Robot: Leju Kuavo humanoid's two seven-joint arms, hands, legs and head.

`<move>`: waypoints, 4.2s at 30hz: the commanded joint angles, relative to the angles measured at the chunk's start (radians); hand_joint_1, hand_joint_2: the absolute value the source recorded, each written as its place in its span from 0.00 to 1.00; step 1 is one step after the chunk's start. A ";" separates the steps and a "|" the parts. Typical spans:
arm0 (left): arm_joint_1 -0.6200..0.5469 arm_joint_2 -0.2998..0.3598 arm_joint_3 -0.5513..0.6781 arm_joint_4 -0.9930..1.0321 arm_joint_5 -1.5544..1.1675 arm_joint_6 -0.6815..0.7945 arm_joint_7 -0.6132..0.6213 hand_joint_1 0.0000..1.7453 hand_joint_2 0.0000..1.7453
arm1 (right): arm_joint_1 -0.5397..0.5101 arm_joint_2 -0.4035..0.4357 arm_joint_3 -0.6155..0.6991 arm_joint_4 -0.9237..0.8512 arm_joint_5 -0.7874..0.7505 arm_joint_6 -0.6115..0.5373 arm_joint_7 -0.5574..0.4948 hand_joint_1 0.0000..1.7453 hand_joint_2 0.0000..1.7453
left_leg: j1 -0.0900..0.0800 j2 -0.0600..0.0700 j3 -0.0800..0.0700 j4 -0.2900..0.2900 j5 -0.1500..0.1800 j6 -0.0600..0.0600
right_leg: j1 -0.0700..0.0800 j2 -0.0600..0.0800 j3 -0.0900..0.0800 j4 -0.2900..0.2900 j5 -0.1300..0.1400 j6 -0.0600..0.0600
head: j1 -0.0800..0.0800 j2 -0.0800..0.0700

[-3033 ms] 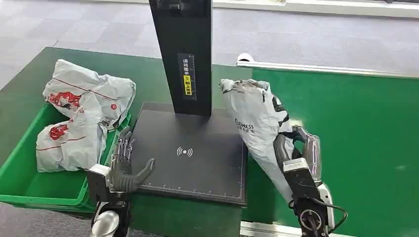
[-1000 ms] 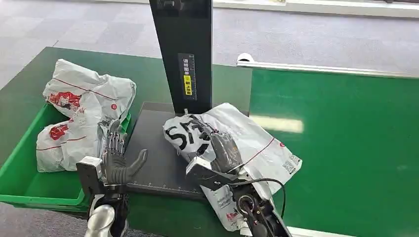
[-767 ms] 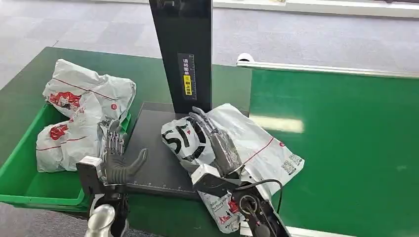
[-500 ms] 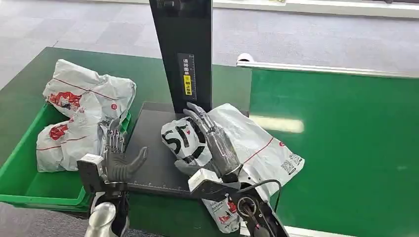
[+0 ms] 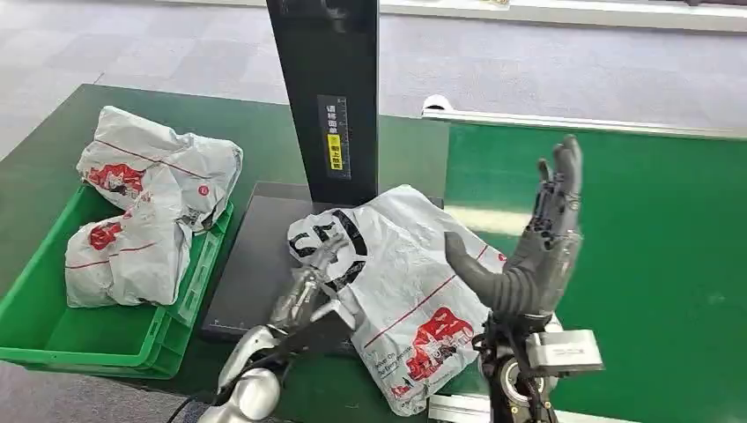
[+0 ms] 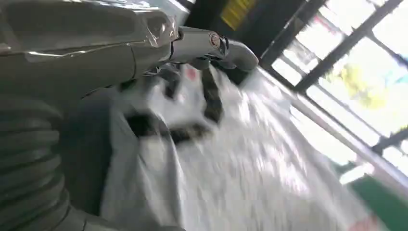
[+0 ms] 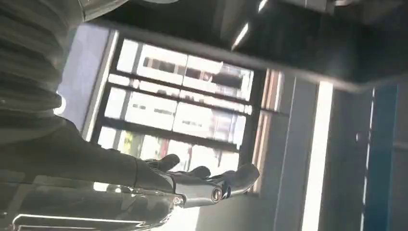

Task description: Moved the parcel from conveyor to table for the left to box.

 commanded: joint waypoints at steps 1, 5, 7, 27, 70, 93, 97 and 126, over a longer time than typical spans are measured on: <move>-0.153 -0.032 -0.254 0.381 -0.111 -0.031 0.032 0.00 1.00 | 0.046 -0.013 -0.107 -0.080 -0.009 -0.013 -0.005 0.00 1.00 | 0.000 -0.006 0.001 -0.001 0.002 0.000 | 0.000 -0.005 0.002 -0.001 0.000 0.000 | 0.000 0.000; -0.180 -0.035 -0.286 0.443 -0.144 -0.044 0.035 0.00 1.00 | 0.048 -0.008 -0.107 -0.081 -0.015 -0.017 -0.014 0.00 1.00 | 0.000 -0.002 0.002 -0.001 0.000 0.000 | 0.000 -0.002 0.002 -0.001 0.000 0.000 | 0.000 0.000; -0.189 -0.038 -0.296 0.467 -0.154 -0.052 0.038 0.00 1.00 | 0.047 -0.006 -0.108 -0.081 -0.018 -0.015 -0.017 0.00 1.00 | 0.000 -0.003 0.001 -0.002 0.001 0.000 | 0.000 -0.002 0.002 -0.001 0.000 0.000 | 0.000 0.000; -0.193 -0.042 -0.198 0.459 -0.014 -0.076 -0.095 0.91 1.00 | 0.044 0.011 -0.131 -0.064 -0.021 -0.010 -0.016 0.00 1.00 | 0.000 0.000 0.003 -0.002 0.001 0.000 | 0.000 0.001 0.004 -0.001 0.001 0.000 | 0.000 0.000; -0.119 0.079 0.608 -0.351 0.921 0.037 -0.250 1.00 1.00 | 0.045 0.001 -0.135 -0.052 -0.053 -0.046 -0.011 0.00 1.00 | 0.002 0.003 0.003 -0.002 0.002 0.000 | 0.002 0.004 0.001 0.001 0.002 -0.001 | 0.000 0.000; -0.124 0.090 0.865 -0.334 0.948 0.415 -0.353 1.00 1.00 | 0.038 -0.006 -0.101 -0.001 -0.073 -0.057 0.001 0.00 1.00 | 0.002 0.002 0.003 -0.002 0.002 -0.001 | 0.003 0.002 0.003 0.001 0.001 -0.001 | 0.000 0.000; -0.137 0.088 0.874 -0.313 0.864 0.534 -0.353 1.00 1.00 | 0.039 -0.010 -0.099 0.008 -0.076 -0.069 0.001 0.00 1.00 | 0.002 0.000 0.003 -0.001 0.002 -0.001 | 0.002 0.001 0.003 0.002 0.000 -0.001 | 0.001 0.000; -0.146 0.114 0.442 -0.055 -0.031 0.592 0.169 1.00 1.00 | 0.070 -0.015 -0.144 -0.004 -0.039 -0.051 0.021 0.00 1.00 | 0.001 -0.007 0.003 -0.004 0.007 -0.001 | 0.001 -0.007 0.004 -0.001 0.003 -0.002 | 0.001 0.000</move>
